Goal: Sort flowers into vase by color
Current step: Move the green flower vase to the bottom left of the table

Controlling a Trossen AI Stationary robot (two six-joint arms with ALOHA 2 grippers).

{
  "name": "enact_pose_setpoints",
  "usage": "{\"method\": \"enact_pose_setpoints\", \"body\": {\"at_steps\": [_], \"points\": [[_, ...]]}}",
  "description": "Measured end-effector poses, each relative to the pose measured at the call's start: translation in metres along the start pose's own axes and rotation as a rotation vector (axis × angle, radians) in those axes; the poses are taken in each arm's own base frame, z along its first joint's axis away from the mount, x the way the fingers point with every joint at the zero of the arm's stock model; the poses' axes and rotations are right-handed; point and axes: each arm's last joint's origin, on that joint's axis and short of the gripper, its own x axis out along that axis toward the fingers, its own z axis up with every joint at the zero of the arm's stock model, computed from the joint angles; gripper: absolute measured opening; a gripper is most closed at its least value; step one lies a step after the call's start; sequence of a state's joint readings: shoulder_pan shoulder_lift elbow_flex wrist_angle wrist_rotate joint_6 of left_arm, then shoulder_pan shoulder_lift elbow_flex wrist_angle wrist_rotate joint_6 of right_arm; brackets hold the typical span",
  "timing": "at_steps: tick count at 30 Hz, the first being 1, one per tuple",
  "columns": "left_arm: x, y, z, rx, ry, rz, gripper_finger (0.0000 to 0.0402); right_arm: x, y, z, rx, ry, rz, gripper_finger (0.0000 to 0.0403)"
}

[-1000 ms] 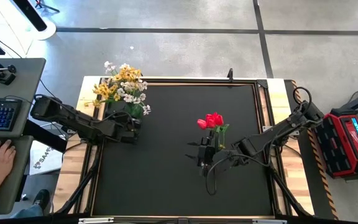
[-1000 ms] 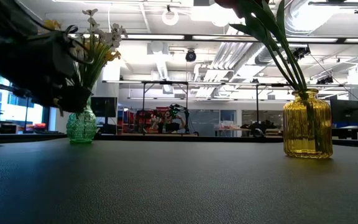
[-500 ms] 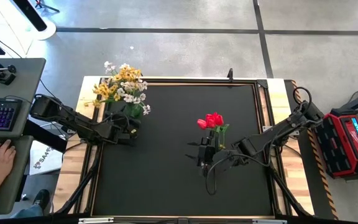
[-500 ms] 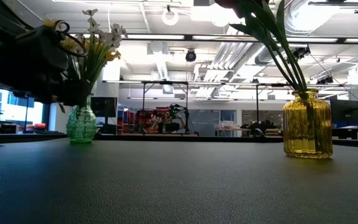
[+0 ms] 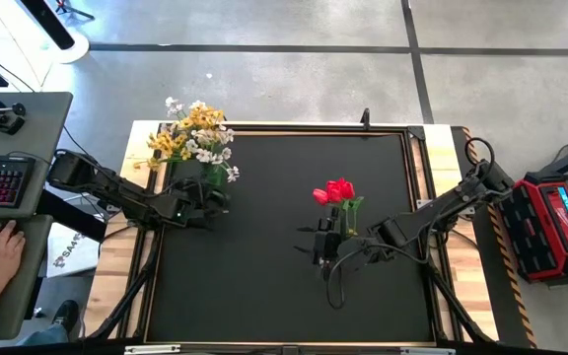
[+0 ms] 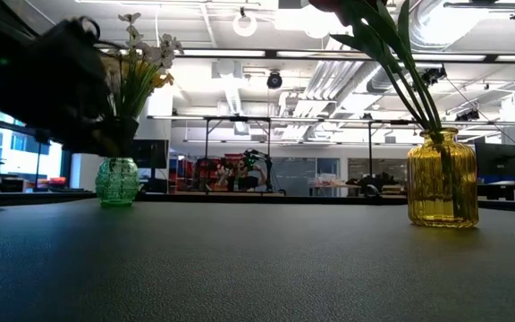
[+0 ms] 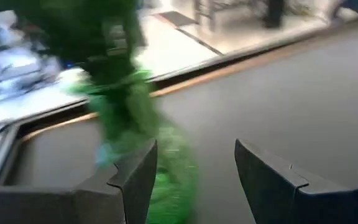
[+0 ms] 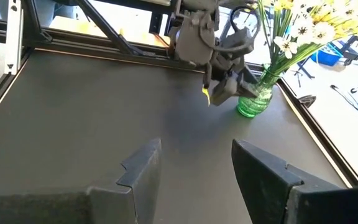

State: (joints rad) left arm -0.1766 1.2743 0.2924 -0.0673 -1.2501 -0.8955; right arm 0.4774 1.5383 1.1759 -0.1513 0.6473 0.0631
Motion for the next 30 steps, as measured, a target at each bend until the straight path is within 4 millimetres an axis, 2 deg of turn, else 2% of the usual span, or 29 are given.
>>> {"method": "enact_pose_setpoints", "body": {"at_steps": [3, 7, 15, 20, 25, 30], "points": [[-0.001, -0.005, 0.003, 0.069, -0.007, -0.027, 0.0202, 0.000, 0.000, 0.000, 0.000, 0.000, 0.003, 0.0181], [0.002, -0.001, 0.001, 0.068, -0.012, 0.000, 0.0202, 0.000, 0.000, 0.000, 0.007, 0.001, 0.013, 0.0181], [-0.011, 0.025, -0.035, -0.041, -0.053, -0.081, 0.0202, 0.000, 0.001, 0.000, 0.015, 0.000, 0.013, 0.0181], [-0.020, 0.033, -0.042, -0.097, -0.101, -0.164, 0.0202, 0.000, 0.001, 0.002, 0.023, -0.021, 0.016, 0.0181], [-0.030, 0.028, -0.035, 0.012, -0.140, -0.240, 0.0194, 0.000, 0.001, 0.004, 0.009, -0.037, 0.019, 0.0181], [-0.035, 0.024, -0.026, 0.168, -0.172, -0.300, 0.0165, 0.000, 0.002, 0.005, 0.011, -0.039, 0.048, 0.0181]]}}
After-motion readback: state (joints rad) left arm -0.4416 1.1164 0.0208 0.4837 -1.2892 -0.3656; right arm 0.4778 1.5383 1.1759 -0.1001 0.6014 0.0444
